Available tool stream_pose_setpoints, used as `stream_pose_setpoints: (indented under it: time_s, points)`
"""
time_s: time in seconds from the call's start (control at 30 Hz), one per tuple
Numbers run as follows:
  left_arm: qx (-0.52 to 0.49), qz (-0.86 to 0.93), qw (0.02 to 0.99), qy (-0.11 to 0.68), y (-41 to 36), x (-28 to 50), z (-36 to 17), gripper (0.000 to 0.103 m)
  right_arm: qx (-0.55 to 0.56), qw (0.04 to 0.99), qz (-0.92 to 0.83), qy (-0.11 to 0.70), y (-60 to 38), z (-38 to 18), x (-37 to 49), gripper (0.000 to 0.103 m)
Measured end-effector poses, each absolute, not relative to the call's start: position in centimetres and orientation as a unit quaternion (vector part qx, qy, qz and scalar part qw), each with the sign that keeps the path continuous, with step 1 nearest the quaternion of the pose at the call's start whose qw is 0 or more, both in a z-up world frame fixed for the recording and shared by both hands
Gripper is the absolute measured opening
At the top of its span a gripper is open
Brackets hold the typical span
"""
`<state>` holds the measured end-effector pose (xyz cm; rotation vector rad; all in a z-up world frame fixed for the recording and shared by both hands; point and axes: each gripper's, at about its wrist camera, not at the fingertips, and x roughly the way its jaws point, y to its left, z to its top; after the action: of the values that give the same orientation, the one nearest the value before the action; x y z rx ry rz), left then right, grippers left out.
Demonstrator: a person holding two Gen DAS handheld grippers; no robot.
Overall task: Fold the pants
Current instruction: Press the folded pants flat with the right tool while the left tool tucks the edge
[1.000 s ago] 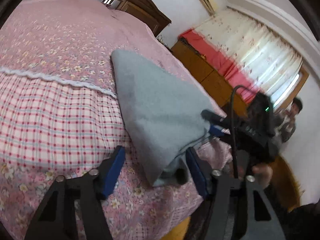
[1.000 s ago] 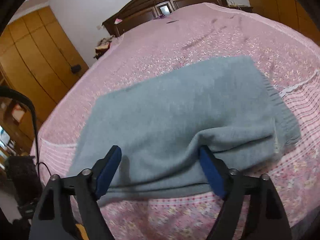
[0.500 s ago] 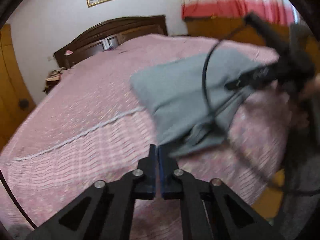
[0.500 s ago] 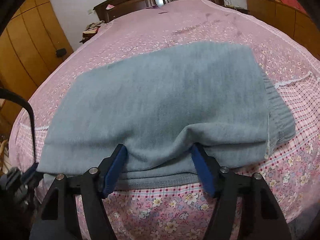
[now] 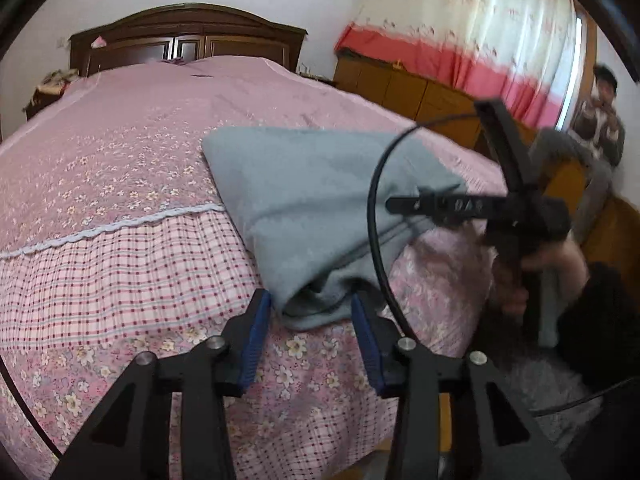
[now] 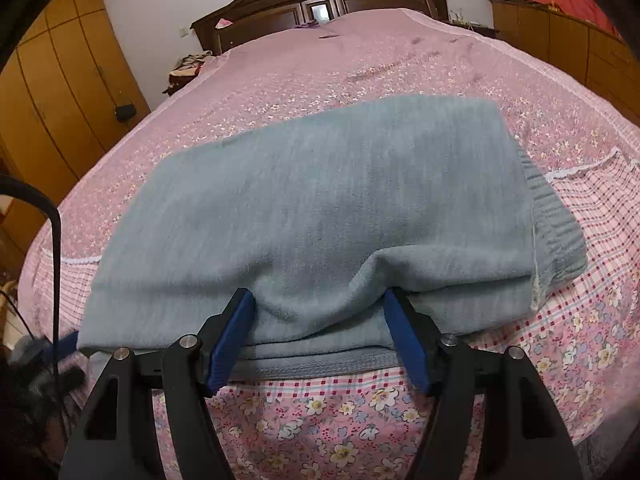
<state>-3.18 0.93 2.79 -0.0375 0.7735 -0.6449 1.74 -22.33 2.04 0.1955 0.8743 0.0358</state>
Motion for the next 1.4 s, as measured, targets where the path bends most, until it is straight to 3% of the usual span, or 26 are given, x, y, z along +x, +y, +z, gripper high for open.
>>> stream_pose_setpoints:
  time_s: [0.5,0.77,1.03,1.23,1.4]
  points:
    - [-0.089,-0.316,0.879,0.347,2.1,-2.7,5.1,0.043,0.074,0.906,0.015,0.416,-21.7,1.7,2.2,0.078]
    - [-0.154,-0.343,0.846,0.377,3.0,-1.0,5.0,0.045,0.071,0.907,0.015,0.414,-21.7,1.6,2.3,0.079]
    - [-0.189,-0.345,0.839,0.376,5.5,-2.0,6.0,0.055,0.067,0.908,0.015,0.412,-21.6,1.6,2.3,0.08]
    - [-0.114,-0.31,0.855,0.4,2.6,-0.1,4.3,0.055,0.068,0.908,0.016,0.413,-21.5,1.6,2.4,0.081]
    - [-0.127,-0.309,0.851,0.406,3.5,0.7,3.8,0.055,0.064,0.909,0.016,0.412,-21.4,1.6,2.4,0.081]
